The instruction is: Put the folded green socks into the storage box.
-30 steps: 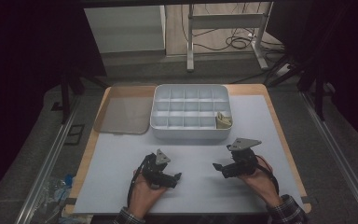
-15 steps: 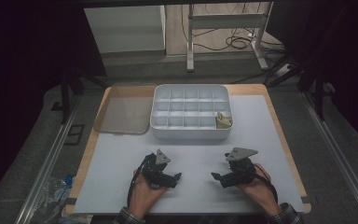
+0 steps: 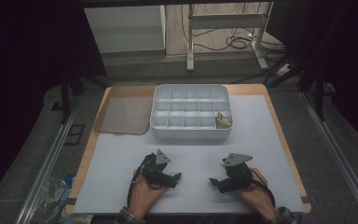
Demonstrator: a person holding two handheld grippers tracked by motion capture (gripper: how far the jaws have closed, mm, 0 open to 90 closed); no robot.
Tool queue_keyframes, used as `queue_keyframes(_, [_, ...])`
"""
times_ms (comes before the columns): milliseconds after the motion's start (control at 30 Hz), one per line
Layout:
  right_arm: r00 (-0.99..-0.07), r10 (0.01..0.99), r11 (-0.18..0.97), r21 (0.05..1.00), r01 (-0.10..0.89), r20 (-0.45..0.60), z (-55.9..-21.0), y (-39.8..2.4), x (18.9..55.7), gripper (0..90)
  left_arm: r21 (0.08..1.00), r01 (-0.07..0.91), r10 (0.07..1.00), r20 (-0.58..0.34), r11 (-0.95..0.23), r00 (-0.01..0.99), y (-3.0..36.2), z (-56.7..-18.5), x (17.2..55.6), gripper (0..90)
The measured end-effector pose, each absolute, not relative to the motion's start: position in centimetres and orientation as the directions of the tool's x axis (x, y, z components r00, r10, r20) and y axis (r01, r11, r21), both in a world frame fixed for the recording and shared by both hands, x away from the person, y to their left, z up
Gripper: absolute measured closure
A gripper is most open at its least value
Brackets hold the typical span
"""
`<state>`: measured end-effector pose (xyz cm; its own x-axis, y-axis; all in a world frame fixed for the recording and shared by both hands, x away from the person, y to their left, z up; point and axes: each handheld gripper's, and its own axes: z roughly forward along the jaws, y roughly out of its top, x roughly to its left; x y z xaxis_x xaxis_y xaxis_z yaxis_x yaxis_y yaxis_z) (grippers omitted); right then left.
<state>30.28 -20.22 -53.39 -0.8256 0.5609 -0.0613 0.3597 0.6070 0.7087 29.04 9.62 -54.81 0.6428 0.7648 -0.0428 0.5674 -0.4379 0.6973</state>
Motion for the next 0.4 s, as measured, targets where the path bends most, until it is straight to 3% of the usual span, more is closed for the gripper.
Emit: queue_keyframes(400, [-0.827, 0.561, 0.606, 0.701, 0.376, -0.041, -53.54, -20.22, 30.45, 8.9, 0.697, 0.567, 0.765, -0.042, -0.438, 0.643, 9.60, -54.83, 29.03, 4.1])
